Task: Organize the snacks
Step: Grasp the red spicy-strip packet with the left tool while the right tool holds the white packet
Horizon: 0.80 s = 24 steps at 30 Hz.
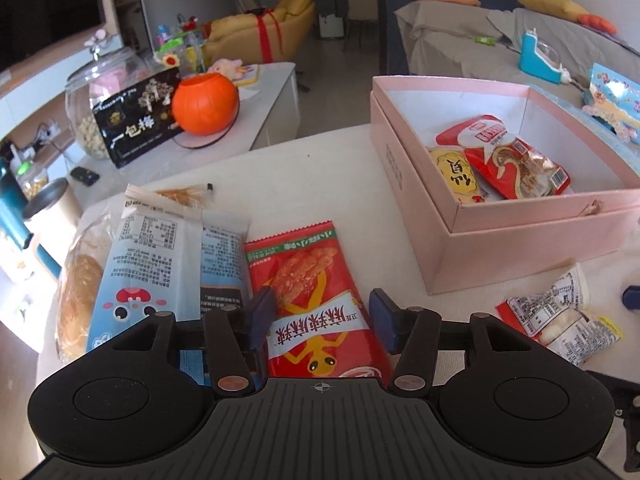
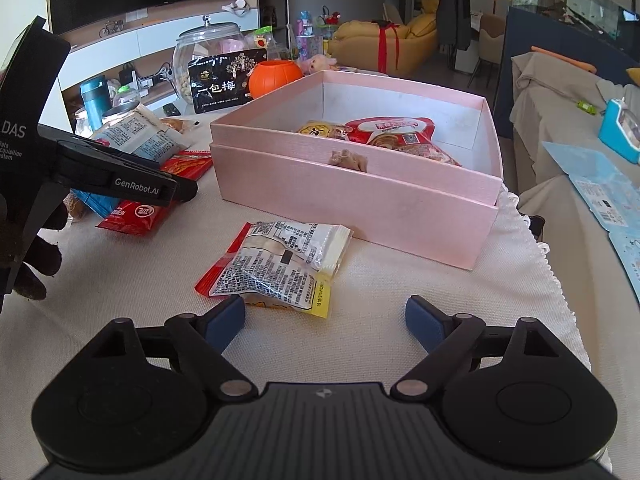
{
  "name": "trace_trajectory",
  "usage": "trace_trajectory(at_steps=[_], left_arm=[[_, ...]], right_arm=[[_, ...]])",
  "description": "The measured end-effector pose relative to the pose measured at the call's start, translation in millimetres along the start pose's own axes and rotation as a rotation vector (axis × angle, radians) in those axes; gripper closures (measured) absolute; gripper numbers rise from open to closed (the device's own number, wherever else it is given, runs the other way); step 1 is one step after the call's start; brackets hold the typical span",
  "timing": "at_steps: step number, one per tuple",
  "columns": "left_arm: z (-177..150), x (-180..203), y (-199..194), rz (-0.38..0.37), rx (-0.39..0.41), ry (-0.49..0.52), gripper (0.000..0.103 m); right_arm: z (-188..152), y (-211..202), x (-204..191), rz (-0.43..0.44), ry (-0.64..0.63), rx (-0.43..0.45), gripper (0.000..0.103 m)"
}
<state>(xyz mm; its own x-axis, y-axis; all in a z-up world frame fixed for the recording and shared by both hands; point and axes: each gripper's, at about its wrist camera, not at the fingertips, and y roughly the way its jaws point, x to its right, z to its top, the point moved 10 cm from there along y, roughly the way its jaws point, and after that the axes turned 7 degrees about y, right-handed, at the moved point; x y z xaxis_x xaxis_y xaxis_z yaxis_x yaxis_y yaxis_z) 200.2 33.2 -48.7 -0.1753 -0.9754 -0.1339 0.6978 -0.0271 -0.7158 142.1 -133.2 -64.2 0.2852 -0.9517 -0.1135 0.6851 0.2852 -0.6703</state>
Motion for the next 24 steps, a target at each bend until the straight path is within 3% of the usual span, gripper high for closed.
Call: trace_trajectory(at_steps=[2,4,6,9,12,17,22,24], left_arm=[[2.2,-13.6,1.8,-0.028,0.006,-0.083,0.042],[2.1,-25.2,3.1,-0.009,0.003,-0.117,0.042],[0.8,-26.8,5.8,0.027,-0.012,-0.080,0.041],[-0.4,-23.6,6.0,0.022,-0.010,-0.066,0.041],[-4.9,-14.0,-0.9,-0.036,0.001,-0.055,0.042],[-28.4,21.2,-28.3,-0.144,0.021,0.059,0.041],[-38.2,23.9,-36.8,-0.075,0.035,0.108,0.039],[-36.1,19.8,-32.1,-0.070,0.027,0.084,0.037]], right_arm=[[-0.1,0.0,-0.2,0.000,0.000,0.000,0.015],[-0.3,-0.1,-0.4,0.000,0.001,0.000,0.015],[0.0,0.0,-0.3,0.000,0.000,0.000,0.015],[-0.2,0.2,-0.4,0.002,-0.001,-0.002,0.014],[-0.5,0.2,-0.7,0.003,0.000,-0.002,0.013],[-0.4,0.2,-0.7,0.002,-0.001,-0.002,0.013],[-0.7,0.2,-0.9,0.002,-0.001,-0.002,0.013],[-0.5,0.2,-0.7,0.002,-0.001,-0.002,0.013]])
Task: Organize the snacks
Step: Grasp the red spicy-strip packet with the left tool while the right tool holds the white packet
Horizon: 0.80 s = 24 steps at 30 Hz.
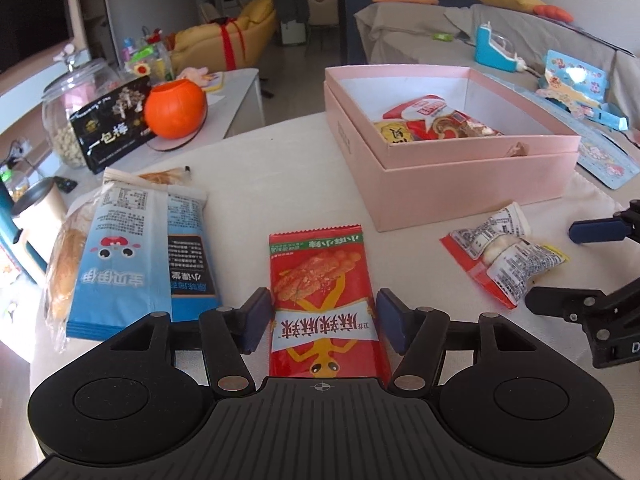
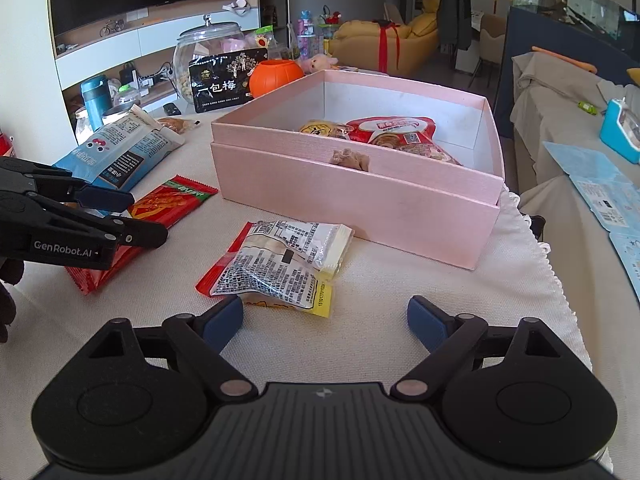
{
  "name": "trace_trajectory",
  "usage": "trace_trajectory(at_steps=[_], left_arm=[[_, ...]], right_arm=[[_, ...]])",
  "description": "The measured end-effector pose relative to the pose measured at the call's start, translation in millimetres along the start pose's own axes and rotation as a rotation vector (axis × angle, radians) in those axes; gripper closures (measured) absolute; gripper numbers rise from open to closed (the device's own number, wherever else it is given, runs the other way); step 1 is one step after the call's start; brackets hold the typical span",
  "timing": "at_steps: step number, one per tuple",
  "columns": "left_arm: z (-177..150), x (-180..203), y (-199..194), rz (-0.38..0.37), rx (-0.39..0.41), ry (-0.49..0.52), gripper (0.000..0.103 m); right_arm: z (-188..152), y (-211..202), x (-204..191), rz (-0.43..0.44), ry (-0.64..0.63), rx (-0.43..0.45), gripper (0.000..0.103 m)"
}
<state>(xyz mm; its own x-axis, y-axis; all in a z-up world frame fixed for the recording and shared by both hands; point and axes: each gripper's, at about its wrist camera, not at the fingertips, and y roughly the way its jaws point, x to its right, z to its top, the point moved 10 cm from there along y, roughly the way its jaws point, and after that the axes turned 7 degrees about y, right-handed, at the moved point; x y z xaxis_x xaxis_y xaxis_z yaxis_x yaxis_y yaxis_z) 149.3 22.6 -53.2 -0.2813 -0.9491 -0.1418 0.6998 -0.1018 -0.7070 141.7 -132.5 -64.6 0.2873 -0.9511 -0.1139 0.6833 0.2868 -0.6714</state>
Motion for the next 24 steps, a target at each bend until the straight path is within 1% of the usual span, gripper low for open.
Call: trace_trajectory(at_steps=[3,6,8,9,11,12,13,14,16,18,19,20,21,23,24], left_arm=[[7.3,-11.3,10.4,-0.031,-0.005,-0.078,0.036],[12.3,-14.1,16.0,-0.031,-0.001,-0.097,0.038],[9.8,-12.1,12.3,-0.032,-0.003,-0.111,0.040],[6.8,-10.6,8.4,-0.038,0.000,-0.123,0.039],[-3.1,-2.4,-3.7,-0.056,0.012,-0.130,0.040],[-9.3,2.7,-11.0,-0.062,0.020,-0.132,0.040],[-15.4,7.4,-17.8,-0.066,0.028,-0.136,0.040],[-20.9,11.6,-24.2,-0.068,0.038,-0.140,0.040],[-31.3,18.0,-35.2,-0.059,0.058,-0.146,0.040],[-38.8,19.3,-42.4,-0.051,0.072,-0.151,0.040],[-41.9,18.6,-45.9,-0.046,0.077,-0.157,0.040],[-44.1,17.6,-48.2,-0.042,0.080,-0.165,0.040],[-45.7,16.5,-49.7,-0.040,0.083,-0.172,0.041],[-46.9,16.0,-50.8,-0.043,0.094,-0.177,0.041],[-47.2,16.6,-50.9,-0.040,0.101,-0.171,0.041]], right_arm=[[0.1,-0.1,0.0,0.001,0.000,0.000,0.013],[-0.5,-0.9,0.9,0.008,0.006,0.001,0.013],[0.7,-4.1,4.1,0.022,0.026,0.003,0.013],[1.8,-7.1,6.8,0.030,0.044,0.005,0.013],[6.1,-15.4,14.3,0.060,0.097,0.015,0.013],[9.2,-19.4,19.9,0.055,0.124,0.029,0.013],[12.8,-22.4,26.0,0.031,0.146,0.046,0.013],[17.3,-23.6,35.0,-0.018,0.165,0.068,0.013],[23.1,-18.4,48.8,-0.125,0.164,0.077,0.013],[22.5,-8.5,50.5,-0.187,0.116,0.045,0.019],[19.2,-4.2,44.5,-0.190,0.078,0.021,0.023],[14.3,-2.2,34.3,-0.168,0.042,-0.004,0.025],[9.2,-3.2,22.5,-0.126,0.012,-0.024,0.025],[0.7,-14.5,-5.7,0.019,-0.028,-0.048,0.025],[0.2,-21.8,-15.6,0.074,-0.031,-0.042,0.025]])
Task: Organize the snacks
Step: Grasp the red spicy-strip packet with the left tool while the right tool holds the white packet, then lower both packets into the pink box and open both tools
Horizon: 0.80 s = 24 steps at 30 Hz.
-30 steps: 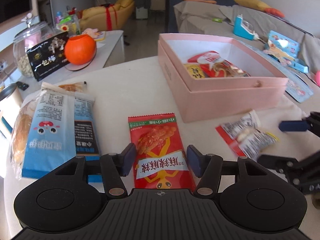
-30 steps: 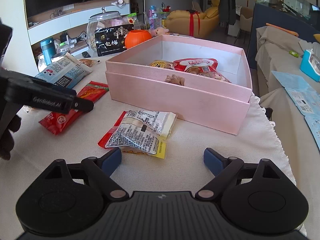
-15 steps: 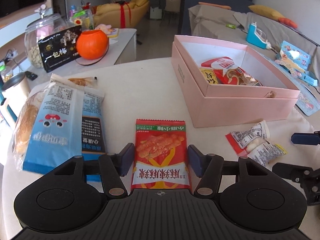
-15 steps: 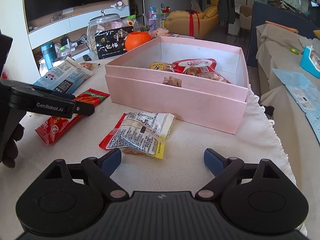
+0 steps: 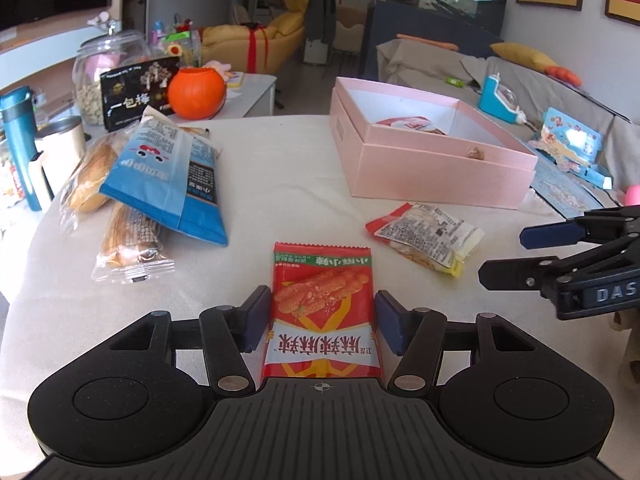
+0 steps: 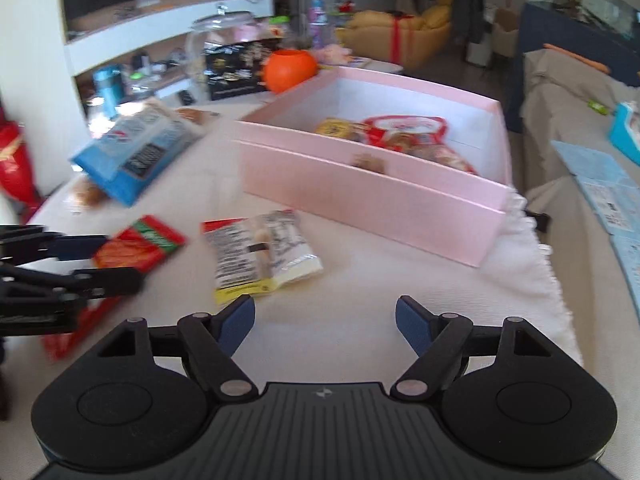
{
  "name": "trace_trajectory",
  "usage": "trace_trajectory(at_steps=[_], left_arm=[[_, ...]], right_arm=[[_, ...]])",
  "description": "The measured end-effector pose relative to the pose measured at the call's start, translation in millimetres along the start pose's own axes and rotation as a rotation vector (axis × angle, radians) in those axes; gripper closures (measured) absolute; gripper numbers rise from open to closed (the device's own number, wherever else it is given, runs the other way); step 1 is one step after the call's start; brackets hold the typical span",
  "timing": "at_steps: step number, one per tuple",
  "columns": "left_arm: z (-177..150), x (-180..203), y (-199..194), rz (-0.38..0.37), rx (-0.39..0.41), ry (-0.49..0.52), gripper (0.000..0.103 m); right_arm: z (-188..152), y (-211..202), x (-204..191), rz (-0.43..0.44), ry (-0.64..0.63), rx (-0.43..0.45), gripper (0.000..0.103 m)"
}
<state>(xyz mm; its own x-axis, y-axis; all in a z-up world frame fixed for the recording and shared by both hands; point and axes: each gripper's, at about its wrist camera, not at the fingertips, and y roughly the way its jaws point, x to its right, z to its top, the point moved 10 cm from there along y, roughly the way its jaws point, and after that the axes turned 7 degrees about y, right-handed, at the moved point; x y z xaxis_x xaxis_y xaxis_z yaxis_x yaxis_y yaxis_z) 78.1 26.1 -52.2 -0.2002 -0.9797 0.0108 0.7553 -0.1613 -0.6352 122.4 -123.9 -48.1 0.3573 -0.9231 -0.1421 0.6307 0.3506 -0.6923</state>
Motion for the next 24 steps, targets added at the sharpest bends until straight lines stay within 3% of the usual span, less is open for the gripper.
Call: trace_trajectory(at_steps=[3,7,12,15,16,24], left_arm=[[0.0,1.6,-0.1,0.008,0.007,0.013,0.040],[-0.2,1.0,-0.9,0.002,0.019,0.004,0.040],[-2.0,0.7,-1.8,0.003,0.025,0.008,0.040],[-2.1,0.2,-1.5,-0.002,0.029,0.002,0.040],[-2.1,-0.6,-1.3,-0.005,0.030,-0.001,0.040],[-4.0,-1.0,-7.0,-0.048,0.030,-0.012,0.043]], right_arm=[[11.1,-12.8,-15.9,0.068,0.009,0.033,0.018],[33.0,4.9,-21.7,0.020,-0.004,0.025,0.017],[42.0,54.1,-32.9,0.014,-0.012,-0.080,0.017],[39.1,62.6,-35.4,0.010,-0.023,-0.118,0.026],[38.3,60.2,-37.0,0.013,-0.043,-0.122,0.044],[25.7,-3.2,-9.7,-0.002,-0.067,-0.106,0.047]])
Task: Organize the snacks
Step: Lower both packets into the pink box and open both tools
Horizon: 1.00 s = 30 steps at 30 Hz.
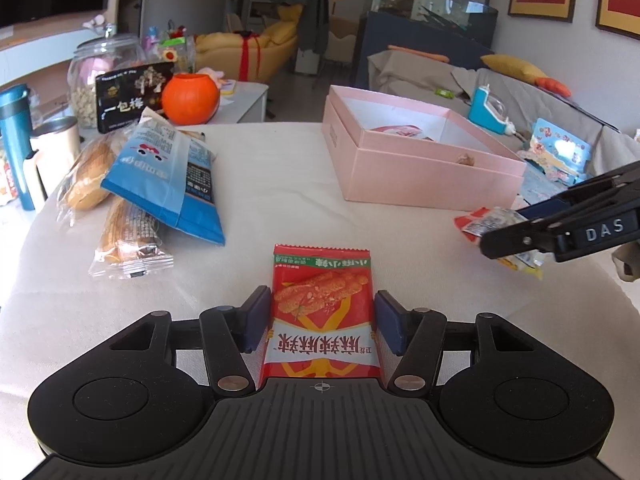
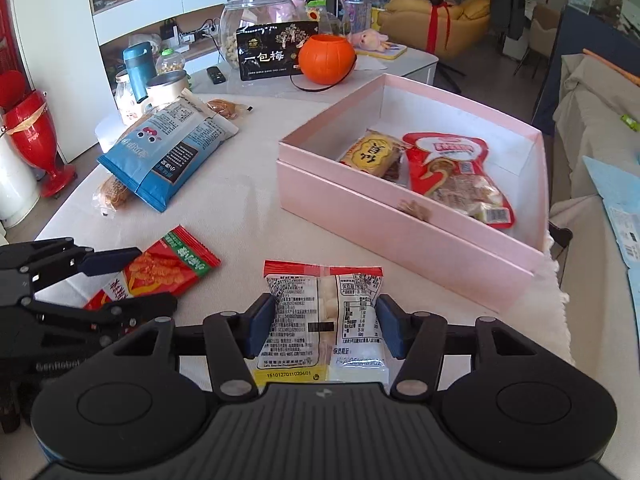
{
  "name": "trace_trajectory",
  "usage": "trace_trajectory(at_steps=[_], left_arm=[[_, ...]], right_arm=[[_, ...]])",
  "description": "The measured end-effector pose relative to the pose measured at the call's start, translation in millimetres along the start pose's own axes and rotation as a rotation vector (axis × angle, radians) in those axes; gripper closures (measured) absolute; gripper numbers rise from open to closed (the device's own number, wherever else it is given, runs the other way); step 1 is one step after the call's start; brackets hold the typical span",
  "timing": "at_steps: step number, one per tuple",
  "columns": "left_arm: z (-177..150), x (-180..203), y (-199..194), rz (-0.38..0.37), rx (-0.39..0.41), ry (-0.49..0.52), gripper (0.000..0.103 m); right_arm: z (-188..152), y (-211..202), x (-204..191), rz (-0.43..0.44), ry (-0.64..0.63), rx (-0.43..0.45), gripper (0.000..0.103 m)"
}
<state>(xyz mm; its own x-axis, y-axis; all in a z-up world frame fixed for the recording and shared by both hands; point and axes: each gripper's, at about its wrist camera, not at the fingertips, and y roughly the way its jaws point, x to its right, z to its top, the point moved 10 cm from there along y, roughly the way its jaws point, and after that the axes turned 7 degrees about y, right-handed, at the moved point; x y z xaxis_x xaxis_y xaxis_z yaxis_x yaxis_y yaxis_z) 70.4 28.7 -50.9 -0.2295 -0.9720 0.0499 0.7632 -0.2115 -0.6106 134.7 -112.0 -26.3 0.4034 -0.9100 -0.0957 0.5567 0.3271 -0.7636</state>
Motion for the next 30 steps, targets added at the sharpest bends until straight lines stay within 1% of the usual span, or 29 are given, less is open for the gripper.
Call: trace_trajectory(at_steps=[2,3,4,5,6,8,10,12,13,15,16,17,18,19,20,22,24,25,26,28,30], left_arm=[[0.3,2.9,-5.2,-0.023,-0.022,0.006,0.051],[3.5,4.5,-9.4,-0.044,-0.031,-0.010,0.052],[11.0,6.3,-15.5,-0.072,-0.021,-0.033,0.052],[22.8,8.1,-23.3,-0.096,0.003,-0.051,0.052],[42.3,10.5,-34.4,-0.117,0.048,-0.058,0.052],[84.8,16.7,-55.9,-0.133,0.141,-0.027,0.052],[133.8,27.0,-72.5,-0.155,0.231,0.016,0.052],[177.1,36.2,-75.2,-0.186,0.289,0.025,0.051],[200.9,42.9,-71.5,-0.205,0.317,0.032,0.051],[240.5,49.7,-53.4,-0.229,0.368,0.025,0.049],[254.8,49.2,-38.8,-0.245,0.374,-0.001,0.045],[265.0,47.9,-20.2,-0.266,0.362,-0.036,0.043],[270.8,46.8,4.0,-0.297,0.330,-0.071,0.043],[270.9,43.8,29.5,-0.317,0.282,-0.110,0.044],[266.0,38.3,51.1,-0.309,0.235,-0.151,0.047],[253.6,28.0,74.5,-0.282,0.190,-0.203,0.047],[240.1,17.9,78.9,-0.301,0.200,-0.198,0.047],[231.0,11.6,78.3,-0.279,0.199,-0.176,0.047],[222.3,3.7,77.3,-0.234,0.190,-0.148,0.047],[204.4,-17.7,68.5,-0.111,0.180,-0.085,0.047],[188.5,-43.2,54.3,0.014,0.183,-0.045,0.047]], right_arm=[[-9.1,-14.4,13.2,0.000,0.030,-0.004,0.047],[-12.2,-19.9,20.0,-0.007,0.044,-0.004,0.047],[-13.9,-25.0,26.6,-0.015,0.057,-0.004,0.047],[-14.3,-31.4,34.5,-0.020,0.071,0.001,0.047],[-12.8,-36.8,39.6,-0.023,0.080,0.009,0.048],[-1.9,-53.0,50.0,-0.032,0.095,0.046,0.048],[22.3,-78.2,59.9,-0.020,0.119,0.125,0.048],[51.2,-100.3,68.3,-0.022,0.141,0.212,0.048],[71.6,-110.9,73.0,-0.032,0.148,0.263,0.048],[105.1,-118.4,79.4,-0.051,0.154,0.321,0.047],[122.3,-117.7,82.9,-0.062,0.162,0.340,0.047],[140.6,-113.7,86.9,-0.070,0.171,0.359,0.045],[152.8,-107.3,90.0,-0.067,0.179,0.364,0.040],[162.7,-96.2,94.9,-0.070,0.192,0.349,0.026],[167.0,-85.5,101.5,-0.093,0.213,0.330,0.023],[163.7,-68.7,112.6,-0.137,0.233,0.295,0.023],[150.2,-61.2,118.7,-0.146,0.221,0.278,0.023],[143.2,-58.8,121.6,-0.152,0.216,0.273,0.023],[133.8,-55.3,124.6,-0.164,0.207,0.262,0.023],[118.4,-48.1,128.7,-0.181,0.197,0.228,0.023],[107.5,-39.8,129.2,-0.179,0.198,0.195,0.023]])
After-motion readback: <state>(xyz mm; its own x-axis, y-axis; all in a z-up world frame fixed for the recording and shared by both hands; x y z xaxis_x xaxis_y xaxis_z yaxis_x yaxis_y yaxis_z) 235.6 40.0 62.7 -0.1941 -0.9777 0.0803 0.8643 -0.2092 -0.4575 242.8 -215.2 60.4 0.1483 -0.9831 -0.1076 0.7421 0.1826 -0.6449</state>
